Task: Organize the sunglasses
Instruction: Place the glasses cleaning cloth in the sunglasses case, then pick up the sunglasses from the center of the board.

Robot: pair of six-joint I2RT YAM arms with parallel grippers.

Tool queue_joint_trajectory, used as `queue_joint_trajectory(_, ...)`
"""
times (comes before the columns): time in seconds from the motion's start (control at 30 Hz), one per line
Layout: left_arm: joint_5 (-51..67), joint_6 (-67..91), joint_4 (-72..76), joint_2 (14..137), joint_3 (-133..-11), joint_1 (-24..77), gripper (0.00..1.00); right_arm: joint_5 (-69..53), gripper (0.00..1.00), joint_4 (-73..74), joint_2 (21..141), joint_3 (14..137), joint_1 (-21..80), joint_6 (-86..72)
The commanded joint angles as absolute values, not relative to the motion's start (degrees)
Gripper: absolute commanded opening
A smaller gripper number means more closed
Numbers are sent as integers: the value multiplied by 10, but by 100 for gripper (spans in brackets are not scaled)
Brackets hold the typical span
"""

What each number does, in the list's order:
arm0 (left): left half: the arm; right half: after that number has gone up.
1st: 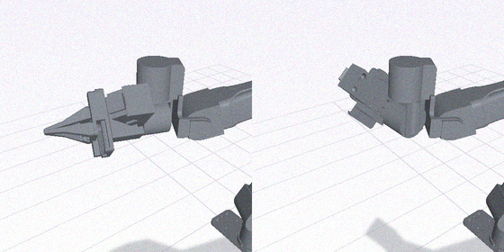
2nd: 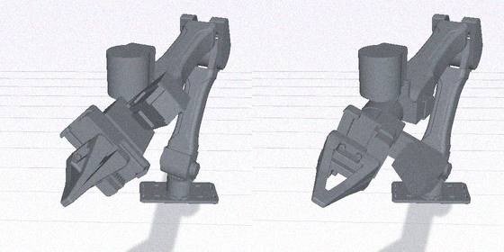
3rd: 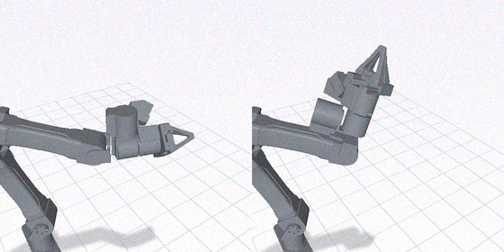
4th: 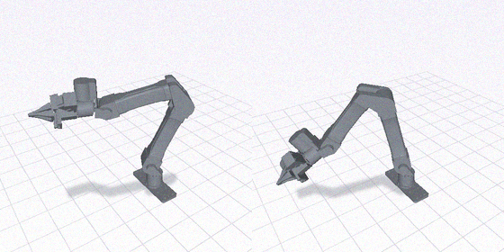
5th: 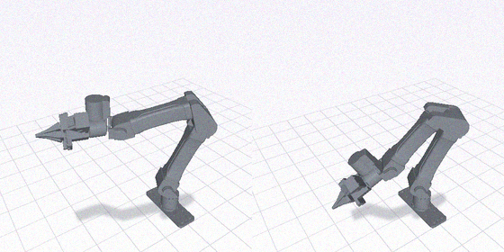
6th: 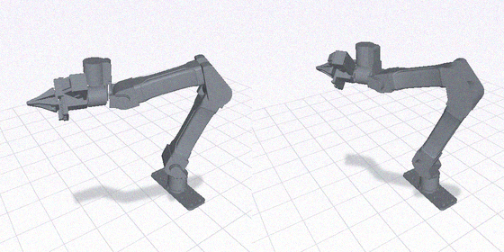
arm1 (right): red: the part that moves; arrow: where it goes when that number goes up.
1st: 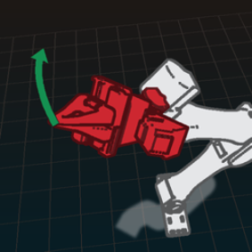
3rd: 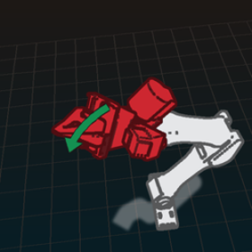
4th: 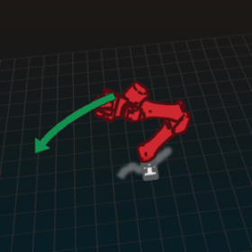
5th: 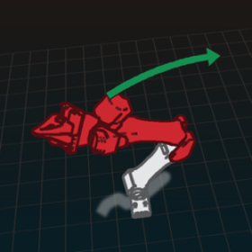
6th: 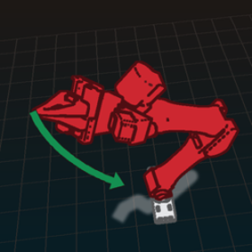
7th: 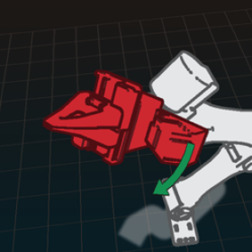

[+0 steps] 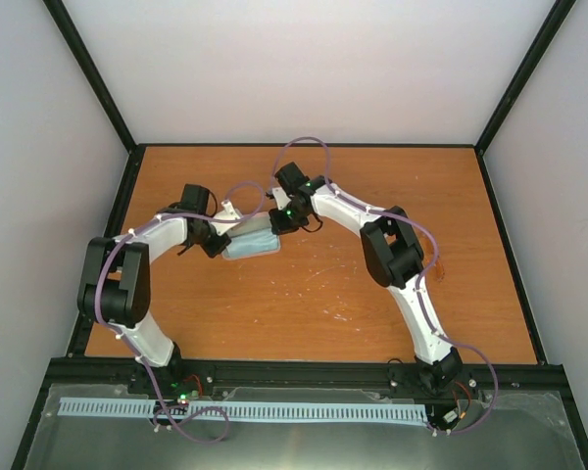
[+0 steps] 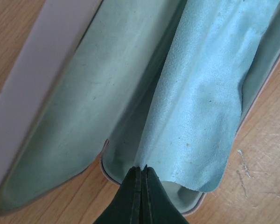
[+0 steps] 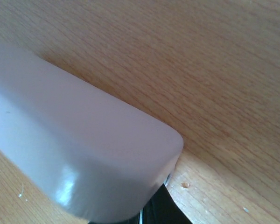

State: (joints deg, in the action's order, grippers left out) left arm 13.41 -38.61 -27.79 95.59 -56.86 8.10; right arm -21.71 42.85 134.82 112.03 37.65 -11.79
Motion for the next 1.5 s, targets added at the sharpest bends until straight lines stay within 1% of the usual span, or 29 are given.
queue_joint_trajectory(0.0, 127, -404, -251, 969, -590, 76, 1, -220, 3, 446, 1367, 1136, 384, -114)
queue_joint_trajectory(0.27, 120, -409, -235, 973, -595, 75, 3, -216, 3, 447, 1371, 1139, 384, -118)
queue_joint_trajectory(0.4, 122, -406, -237, 977, -601, 76, 8, -207, 3, 446, 1372, 1141, 384, -119)
queue_joint_trajectory(0.5, 127, -406, -244, 979, -600, 76, 15, -208, 4, 443, 1374, 1144, 384, -120)
queue_joint_trajectory(0.6, 131, -405, -251, 979, -596, 76, 20, -207, 10, 445, 1379, 1153, 384, -123)
queue_joint_trajectory(0.73, 131, -404, -255, 974, -589, 76, 33, -200, 23, 445, 1379, 1159, 384, -123)
queue_joint_trajectory(0.8, 135, -402, -257, 966, -587, 76, 37, -195, 24, 443, 1373, 1158, 384, -123)
queue_joint_trajectory(0.83, 138, -401, -258, 962, -587, 75, 39, -191, 27, 443, 1370, 1157, 384, -123)
queue_joint_trajectory(0.87, 143, -400, -259, 957, -588, 76, 42, -188, 32, 442, 1366, 1155, 384, -123)
queue_joint_trajectory(0.97, 163, -395, -265, 942, -593, 76, 49, -174, 40, 440, 1352, 1145, 384, -123)
queue_joint_trajectory(1.03, 182, -390, -272, 932, -597, 76, 53, -163, 49, 430, 1334, 1127, 384, -125)
queue_joint_trajectory(1.07, 193, -389, -275, 927, -598, 76, 55, -158, 51, 425, 1324, 1117, 384, -127)
queue_joint_trajectory(1.17, 222, -388, -284, 905, -598, 76, 56, -147, 55, 414, 1296, 1091, 383, -132)
queue_joint_trajectory(1.3, 263, -390, -302, 879, -595, 76, 54, -139, 56, 401, 1256, 1050, 383, -140)
queue_joint_trajectory(1.4, 296, -386, -319, 857, -600, 76, 46, -131, 55, 388, 1205, 1002, 383, -148)
queue_joint_trajectory(1.47, 328, -380, -330, 838, -611, 75, 43, -120, 54, 380, 1168, 968, 382, -156)
